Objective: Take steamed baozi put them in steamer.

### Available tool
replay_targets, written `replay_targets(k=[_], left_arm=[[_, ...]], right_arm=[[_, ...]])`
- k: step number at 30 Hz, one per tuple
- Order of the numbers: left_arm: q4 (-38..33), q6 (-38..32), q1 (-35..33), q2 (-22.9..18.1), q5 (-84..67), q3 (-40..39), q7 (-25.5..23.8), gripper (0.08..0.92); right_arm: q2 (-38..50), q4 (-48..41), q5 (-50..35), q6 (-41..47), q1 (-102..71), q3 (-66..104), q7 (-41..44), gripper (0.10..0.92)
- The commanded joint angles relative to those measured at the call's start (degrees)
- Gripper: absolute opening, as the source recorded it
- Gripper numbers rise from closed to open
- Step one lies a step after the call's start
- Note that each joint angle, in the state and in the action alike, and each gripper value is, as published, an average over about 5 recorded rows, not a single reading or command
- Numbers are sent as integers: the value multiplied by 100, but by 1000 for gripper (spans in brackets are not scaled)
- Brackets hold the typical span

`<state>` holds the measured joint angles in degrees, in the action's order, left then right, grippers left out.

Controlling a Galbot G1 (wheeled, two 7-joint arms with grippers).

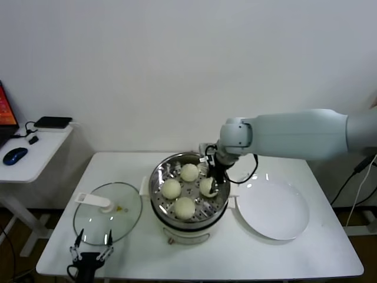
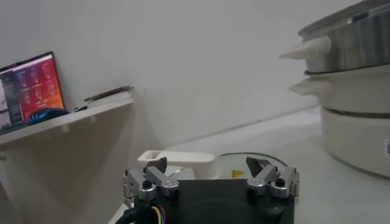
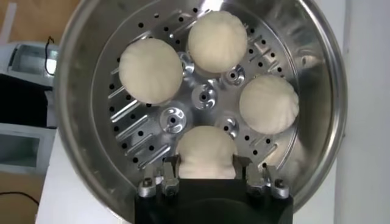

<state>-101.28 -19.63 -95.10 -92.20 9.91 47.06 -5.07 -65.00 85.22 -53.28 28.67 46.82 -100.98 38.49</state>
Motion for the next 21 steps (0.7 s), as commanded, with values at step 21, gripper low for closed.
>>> replay_targets(k=[21], left_arm=[[-106,68,10,-216,58,-56,-16,823]], right_arm=[[3311,1878,-285,-567,-1073,2935,-2879,823]])
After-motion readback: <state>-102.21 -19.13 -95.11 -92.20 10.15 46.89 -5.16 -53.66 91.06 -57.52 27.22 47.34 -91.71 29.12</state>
